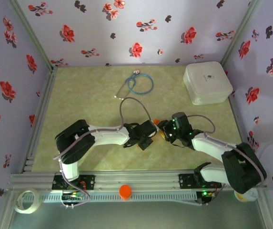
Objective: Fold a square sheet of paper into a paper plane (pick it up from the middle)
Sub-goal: Fold the wing for the fifth time at the center of the table.
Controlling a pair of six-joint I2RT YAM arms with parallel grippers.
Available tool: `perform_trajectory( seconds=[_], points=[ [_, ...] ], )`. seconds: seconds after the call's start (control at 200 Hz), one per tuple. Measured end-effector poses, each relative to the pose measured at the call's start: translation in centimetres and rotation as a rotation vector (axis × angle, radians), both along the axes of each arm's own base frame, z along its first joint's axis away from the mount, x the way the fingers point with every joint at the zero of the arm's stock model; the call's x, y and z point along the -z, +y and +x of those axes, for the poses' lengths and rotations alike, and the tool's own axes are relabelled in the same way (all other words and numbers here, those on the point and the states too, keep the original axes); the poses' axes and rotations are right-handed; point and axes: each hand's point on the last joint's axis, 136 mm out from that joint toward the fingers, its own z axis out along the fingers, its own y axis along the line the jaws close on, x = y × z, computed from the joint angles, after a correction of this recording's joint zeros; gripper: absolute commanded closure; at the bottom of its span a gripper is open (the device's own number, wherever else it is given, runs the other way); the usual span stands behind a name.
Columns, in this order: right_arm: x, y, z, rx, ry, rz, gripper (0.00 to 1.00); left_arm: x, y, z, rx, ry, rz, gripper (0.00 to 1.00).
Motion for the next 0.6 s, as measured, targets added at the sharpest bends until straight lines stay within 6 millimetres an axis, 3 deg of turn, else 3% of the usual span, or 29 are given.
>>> perform_trajectory(
  seconds=[0.23,0.425,0.6],
  points=[
    [-0.8,-2.7,-0.6,0.044,-0.012,-0.068,0.45,0.4,-1.4,-0.5,0.028,0.088,-0.029,1.0],
    [-1.0,-3.1,-1.0,0.032,-0.021,-0.09,0.46,0.4,-1.9,-0.6,0.037,0.175,-0.061,1.0],
    [0.0,-2.9,-1.3,-0.006,-0.003,-0.113,0.59,0.5,-2.4,-0.7,0.033,0.266,-0.094,0.99]
  ],
)
